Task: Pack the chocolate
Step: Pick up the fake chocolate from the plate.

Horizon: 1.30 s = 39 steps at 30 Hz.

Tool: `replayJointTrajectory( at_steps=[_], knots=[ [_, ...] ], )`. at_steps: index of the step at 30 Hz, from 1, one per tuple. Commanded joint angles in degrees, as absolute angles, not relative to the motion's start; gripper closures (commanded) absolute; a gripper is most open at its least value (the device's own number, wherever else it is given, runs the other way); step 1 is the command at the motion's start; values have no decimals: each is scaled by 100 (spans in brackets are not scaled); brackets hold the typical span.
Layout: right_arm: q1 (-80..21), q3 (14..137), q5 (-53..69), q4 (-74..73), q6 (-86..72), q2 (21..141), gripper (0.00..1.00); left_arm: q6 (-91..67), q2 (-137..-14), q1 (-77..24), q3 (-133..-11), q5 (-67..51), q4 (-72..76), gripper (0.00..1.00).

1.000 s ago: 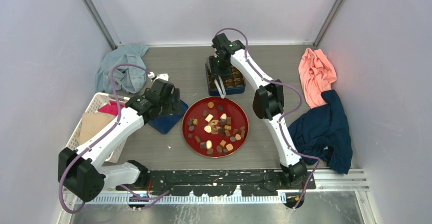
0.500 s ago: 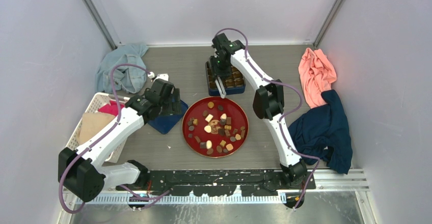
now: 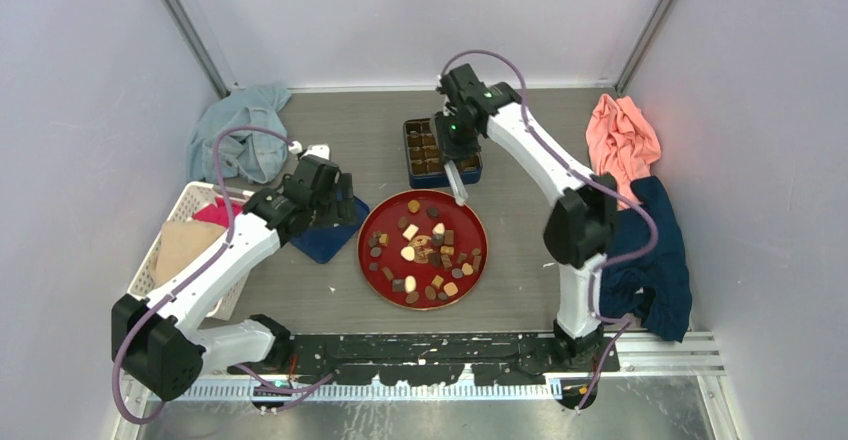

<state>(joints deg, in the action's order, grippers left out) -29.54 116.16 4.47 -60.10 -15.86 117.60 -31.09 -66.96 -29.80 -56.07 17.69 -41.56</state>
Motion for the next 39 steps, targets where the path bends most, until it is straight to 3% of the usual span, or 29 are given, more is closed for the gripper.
replayJointTrajectory(
  at_steps=[1, 5, 13, 39],
  knots=[
    [-3161, 10103, 212, -5747, -1760, 10186, 80, -3136, -6487, -2944, -5568, 1705, -3972, 14],
    [-3513, 8637, 116, -5781, -2124, 9169, 78, -3118, -6515, -2944, -5554, 1592, -3847, 14],
    [-4254, 7573, 76, -5904, -2697, 8588, 67, -3095, -6666, -2944, -5591, 1445, -3745, 15],
    [-4298, 6867, 149, -5778, -2686, 9039, 55, -3149, -6555, -2940, -5378, 1495, -3767, 15]
  ],
)
